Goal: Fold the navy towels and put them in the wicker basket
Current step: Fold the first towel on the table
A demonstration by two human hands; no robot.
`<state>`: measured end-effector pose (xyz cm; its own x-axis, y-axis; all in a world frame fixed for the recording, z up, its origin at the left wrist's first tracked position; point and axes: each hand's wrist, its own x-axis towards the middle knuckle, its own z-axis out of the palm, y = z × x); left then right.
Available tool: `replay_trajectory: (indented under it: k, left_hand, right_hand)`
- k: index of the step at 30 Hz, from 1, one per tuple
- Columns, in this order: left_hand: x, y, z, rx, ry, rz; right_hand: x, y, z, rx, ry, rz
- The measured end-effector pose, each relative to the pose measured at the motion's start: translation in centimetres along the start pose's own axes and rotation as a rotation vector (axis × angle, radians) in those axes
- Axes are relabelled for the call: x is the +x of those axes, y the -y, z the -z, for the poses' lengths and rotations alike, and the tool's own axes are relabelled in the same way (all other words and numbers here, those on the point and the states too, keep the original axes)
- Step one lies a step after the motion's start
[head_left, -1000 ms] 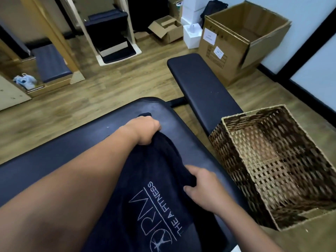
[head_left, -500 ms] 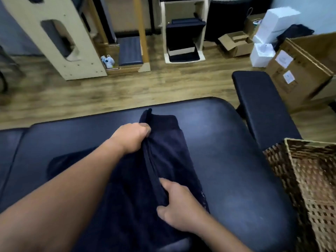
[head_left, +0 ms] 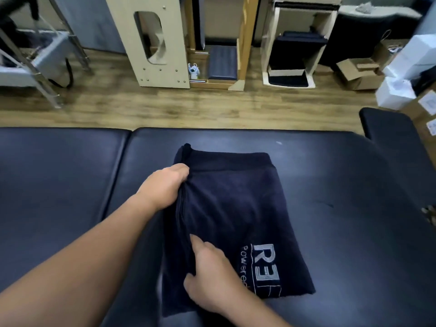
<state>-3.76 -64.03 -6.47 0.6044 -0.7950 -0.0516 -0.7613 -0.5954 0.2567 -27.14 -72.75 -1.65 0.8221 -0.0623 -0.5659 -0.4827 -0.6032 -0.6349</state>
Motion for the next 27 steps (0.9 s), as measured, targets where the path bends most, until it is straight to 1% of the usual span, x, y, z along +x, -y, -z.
replay_trajectory:
  k: [2,3,5,6,7,8,10,11,12,13,14,15,17,19,20,21,22,23,24,25,26,27]
  left_hand:
    - [-1.6,0.6,0.0,-0.011,0.015,0.006]
    - [-2.3,0.6,0.1,0.050,0.061,0.032]
    - [-3.2,0.4,0.3,0.311,0.190,0.151]
    - [-3.6,0.1,0.3,0.406,0.192,0.219]
    - [-3.8,-0.4,0.2,0.437,0.131,0.242]
    - [-4.0,-1.3,-0.1,0.405,0.029,0.203]
    - [-4.4,-3.6,-1.5,0.253,-0.121,0.033]
    - [-4.6,-5.1,-2.4,0.178,-0.128,-0.030]
    - [-4.9,-6.6,-3.1,0.125,-0.043,-0.038]
    - [-5.3,-7.6,-3.9,0.093,0.062,-0.001]
    - [-5.9,-8.1,-4.7,0.088,0.199,0.066]
    - [-6.4,-7.9,-5.7,0.113,0.263,0.132]
    - [-7.1,-6.8,-6.7,0.181,0.234,0.243]
    - [-7.0,-6.1,-6.5,0.233,0.242,0.374]
    - [-6.7,-6.2,-6.2,0.273,0.262,0.426]
    - [-6.5,-6.6,-5.8,0.316,0.275,0.452]
    - [-6.4,-7.3,-5.4,0.348,0.279,0.456]
    - [-6.5,-8.1,-5.3,0.351,0.255,0.437]
    - [-6.7,-9.1,-5.2,0.330,0.217,0.386]
    - [-7.3,-10.0,-5.4,0.297,0.174,0.313]
    - [-8.3,-11.0,-5.9,0.251,0.148,0.220]
    - [-9.5,-11.7,-6.5,0.216,0.141,0.134]
  right_hand:
    - [0.3,0.6,-1.3,-0.001,0.030,-0.003]
    - [0.4,0.6,-1.8,0.006,0.079,0.003]
    - [0.5,0.1,-2.2,0.091,0.188,0.008]
    - [0.6,-0.4,-1.9,0.137,0.192,0.028]
    - [0.6,-1.1,-1.4,0.152,0.131,0.062]
    - [0.8,-2.2,-0.7,0.115,0.004,0.102]
    - [1.6,-5.2,1.1,-0.100,-0.302,0.191]
    - [2.1,-6.7,2.4,-0.249,-0.415,0.217]
    - [2.5,-8.3,3.6,-0.375,-0.456,0.184]
    - [3.0,-9.7,5.0,-0.475,-0.435,0.101]
    - [3.4,-11.1,6.2,-0.542,-0.394,0.000]
    - [3.8,-12.8,7.3,-0.571,-0.370,-0.093]
    - [4.4,-15.5,9.2,-0.501,-0.370,-0.262]
    - [4.3,-17.3,10.2,-0.471,-0.377,-0.354]
    - [3.8,-17.7,10.2,-0.515,-0.402,-0.324]
    - [3.3,-17.9,9.9,-0.576,-0.436,-0.220]
    - [2.5,-17.6,9.4,-0.622,-0.441,-0.076]
    - [1.7,-17.4,8.7,-0.659,-0.400,0.078]
    - [0.7,-17.2,7.9,-0.703,-0.331,0.204]
    - [0.0,-17.4,7.1,-0.746,-0.260,0.277]
    - [-0.7,-17.6,6.4,-0.778,-0.220,0.301]
    - [-1.1,-17.8,6.1,-0.798,-0.224,0.301]
